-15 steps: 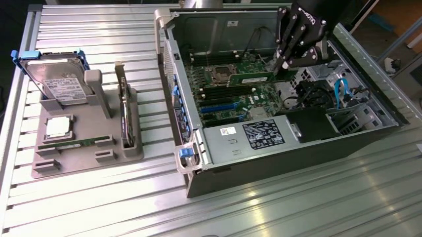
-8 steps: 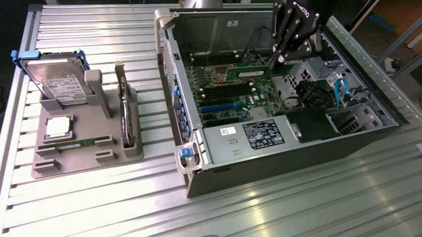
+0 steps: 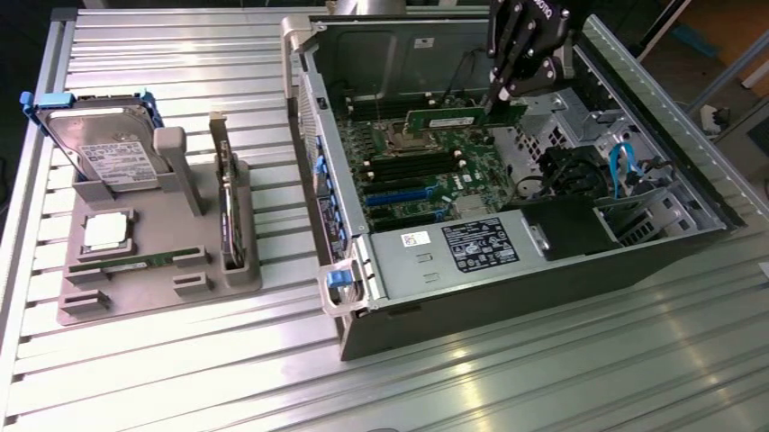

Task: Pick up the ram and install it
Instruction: 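Pick up the ram and move it above insertion slot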

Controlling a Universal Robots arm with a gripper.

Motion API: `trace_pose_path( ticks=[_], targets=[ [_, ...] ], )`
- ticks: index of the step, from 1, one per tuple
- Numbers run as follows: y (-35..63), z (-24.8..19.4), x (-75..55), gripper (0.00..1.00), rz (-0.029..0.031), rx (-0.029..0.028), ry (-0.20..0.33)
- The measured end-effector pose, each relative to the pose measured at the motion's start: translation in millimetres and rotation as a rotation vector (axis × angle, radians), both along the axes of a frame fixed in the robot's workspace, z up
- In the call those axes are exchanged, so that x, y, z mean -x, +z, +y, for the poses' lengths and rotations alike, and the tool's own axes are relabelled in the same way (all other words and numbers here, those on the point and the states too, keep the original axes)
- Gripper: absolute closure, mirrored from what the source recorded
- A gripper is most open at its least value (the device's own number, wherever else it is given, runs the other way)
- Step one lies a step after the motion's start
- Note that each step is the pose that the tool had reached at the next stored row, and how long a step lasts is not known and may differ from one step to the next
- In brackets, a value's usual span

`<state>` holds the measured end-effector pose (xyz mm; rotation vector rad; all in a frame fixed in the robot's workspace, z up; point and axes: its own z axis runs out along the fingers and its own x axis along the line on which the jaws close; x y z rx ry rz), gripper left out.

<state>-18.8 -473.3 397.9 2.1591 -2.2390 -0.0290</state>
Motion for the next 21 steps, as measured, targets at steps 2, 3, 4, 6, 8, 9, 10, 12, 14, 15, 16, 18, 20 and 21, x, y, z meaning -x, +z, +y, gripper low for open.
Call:
trace_pose_path(
  ticks=[2, 3, 4, 6, 8, 9, 10, 12, 14, 15, 16, 18, 20, 21],
  targets=[
    [-0.2, 4.8, 0.0, 0.88, 0.0, -0.0001, 0.0],
    [-0.2, 7.2, 0.0, 0.88, 0.0, -0.0001, 0.0],
    [-0.2, 9.4, 0.0, 0.88, 0.0, 0.0001, 0.0],
    [-0.4, 13.5, 0.0, 0.88, 0.0, 0.0, 0.0],
    [-0.5, 17.5, 0.0, 0.88, 0.0, -0.0001, 0.0],
    [-0.6, 19.6, 0.0, 0.88, 0.0, -0.0001, 0.0],
    [-0.6, 21.4, 0.0, 0.88, 0.0, 0.0001, 0.0],
    [-0.7, 24.5, 0.0, 0.88, 0.0, 0.0, 0.0],
    [-0.7, 26.1, -0.1, 0.88, 0.0, 0.0, 0.0],
    [-0.7, 26.1, -0.1, 0.88, 0.0, -0.0001, 0.0],
    [-0.7, 26.1, 0.0, 0.88, 0.0, 0.0, 0.0],
    [-0.7, 26.1, 0.0, 0.88, 0.0, 0.0, 0.0],
    [-0.7, 26.1, 0.0, 0.88, 0.0, 0.0, 0.0],
    [-0.7, 26.1, 0.0, 0.88, 0.0, 0.0, 0.0]
  ],
)
